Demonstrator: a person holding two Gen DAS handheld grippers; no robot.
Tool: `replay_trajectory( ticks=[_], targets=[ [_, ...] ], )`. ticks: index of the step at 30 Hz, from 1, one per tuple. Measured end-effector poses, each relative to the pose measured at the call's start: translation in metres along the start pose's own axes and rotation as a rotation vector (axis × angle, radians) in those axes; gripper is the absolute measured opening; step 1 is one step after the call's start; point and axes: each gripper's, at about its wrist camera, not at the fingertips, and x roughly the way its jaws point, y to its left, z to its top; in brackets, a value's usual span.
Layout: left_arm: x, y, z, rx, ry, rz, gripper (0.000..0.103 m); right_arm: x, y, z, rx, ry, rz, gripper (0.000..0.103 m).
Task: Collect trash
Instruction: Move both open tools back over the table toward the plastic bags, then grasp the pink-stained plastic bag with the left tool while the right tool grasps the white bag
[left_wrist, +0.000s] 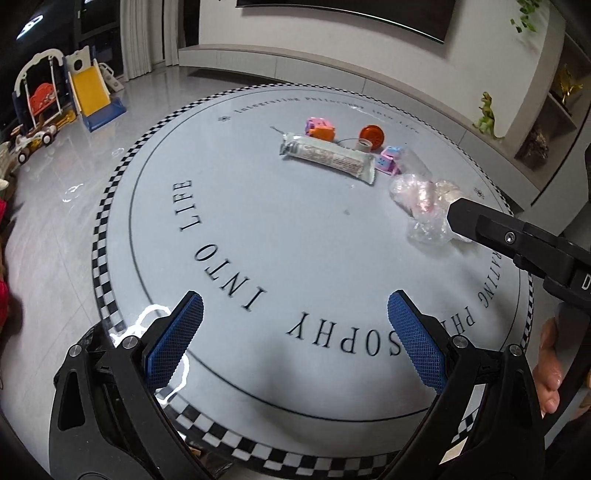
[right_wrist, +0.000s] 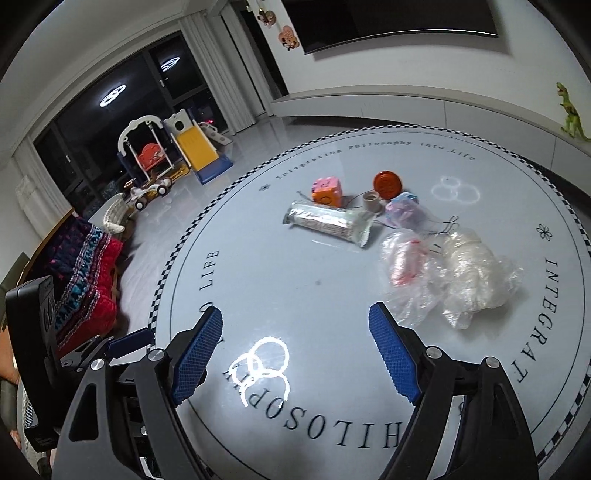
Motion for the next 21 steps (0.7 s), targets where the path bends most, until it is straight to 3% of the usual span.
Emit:
replay_trajectory(
  ticks=[12,21],
  targets=[
    [0.056,-0.076,0.046,0.087,0.038,-0.086,0.097,0.001,-0.094,0.018,0.096,-0.022,-0.137,0.084],
    [0.088,-0.097,0.065,0.096,0.065,-0.122,0.097,0.021,-0.143,0.030,0.136,0.006,-0.243,0.084]
  ],
)
